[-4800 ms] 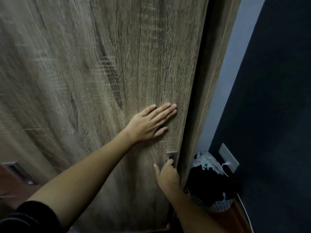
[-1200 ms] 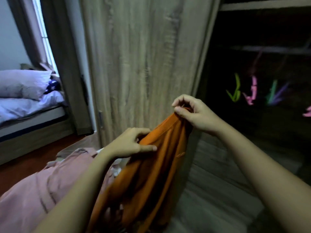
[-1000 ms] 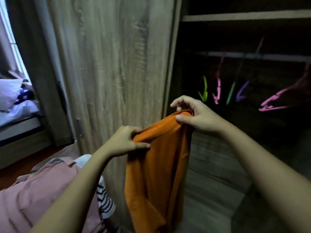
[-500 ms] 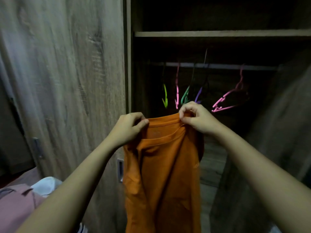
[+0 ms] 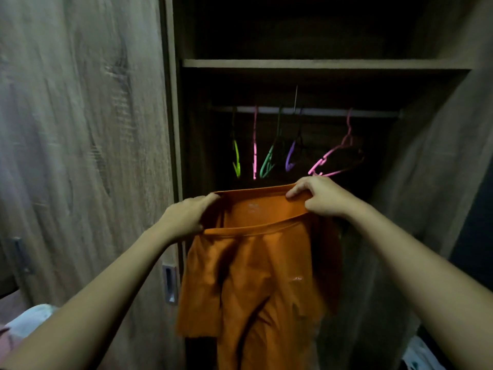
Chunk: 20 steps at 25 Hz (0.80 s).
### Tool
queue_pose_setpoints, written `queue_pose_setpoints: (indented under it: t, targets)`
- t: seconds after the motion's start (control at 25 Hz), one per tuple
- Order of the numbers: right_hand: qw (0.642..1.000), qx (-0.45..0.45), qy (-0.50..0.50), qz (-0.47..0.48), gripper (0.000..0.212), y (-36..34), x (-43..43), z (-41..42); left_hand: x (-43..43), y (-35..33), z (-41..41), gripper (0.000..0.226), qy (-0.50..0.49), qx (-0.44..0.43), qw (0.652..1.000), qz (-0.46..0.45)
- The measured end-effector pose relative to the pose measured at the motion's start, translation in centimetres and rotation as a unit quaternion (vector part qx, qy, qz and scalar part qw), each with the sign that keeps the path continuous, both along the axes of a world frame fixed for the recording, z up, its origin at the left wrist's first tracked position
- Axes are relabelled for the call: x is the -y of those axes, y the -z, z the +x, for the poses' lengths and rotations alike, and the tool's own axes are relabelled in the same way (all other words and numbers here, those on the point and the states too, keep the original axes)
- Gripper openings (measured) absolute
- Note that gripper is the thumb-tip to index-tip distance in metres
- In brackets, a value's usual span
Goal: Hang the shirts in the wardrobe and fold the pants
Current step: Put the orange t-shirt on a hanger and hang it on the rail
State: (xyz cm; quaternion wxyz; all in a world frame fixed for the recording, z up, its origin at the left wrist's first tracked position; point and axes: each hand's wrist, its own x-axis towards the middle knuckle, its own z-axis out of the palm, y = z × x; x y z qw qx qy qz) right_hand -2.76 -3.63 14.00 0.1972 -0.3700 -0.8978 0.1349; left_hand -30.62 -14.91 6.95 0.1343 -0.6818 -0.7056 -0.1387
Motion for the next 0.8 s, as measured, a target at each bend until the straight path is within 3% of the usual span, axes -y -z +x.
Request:
queue_pose_setpoints:
  t: [0.08, 0.2, 0.4, 0.56, 0.68, 0.8]
  targets:
    - [1.0, 0.02, 0.02, 0.006, 0.043, -0.2, 0.0, 0.2, -0.3, -1.2, 0.1, 0.055, 0.024, 0.046, 0.998, -0.046]
    - [0.998, 0.034, 0.057, -0.001, 0.04, 0.2, -0.4, 0.3, -0.8, -2.9, -0.6, 0.037, 0.027, 0.142, 0.989, 0.04]
    - [0.988, 0.135, 0.055, -0.042, 0.059, 1.5, -1.1, -0.2, -1.2, -1.3, 0.5, 0.029, -0.045, 0.152, 0.986, 0.046]
    - [0.992, 0.047, 0.027, -0.117, 0.053, -0.1, -0.8, -0.8, -1.9, -2.8, 0.5, 0.011, -0.051, 0.225, 0.965, 0.121]
    - [0.995, 0.039, 0.025, -0.089, 0.052, -2.3, -0.8, -2.5, -4.0, -4.6, 1.1, 0.025, -0.008, 0.247, 0.956, 0.16]
    - [0.996, 0.053, 0.021, -0.062, 0.049, -3.4, -1.0, -4.2, -7.4, -6.5, 1.5, 0.041, -0.038, 0.354, 0.912, 0.201]
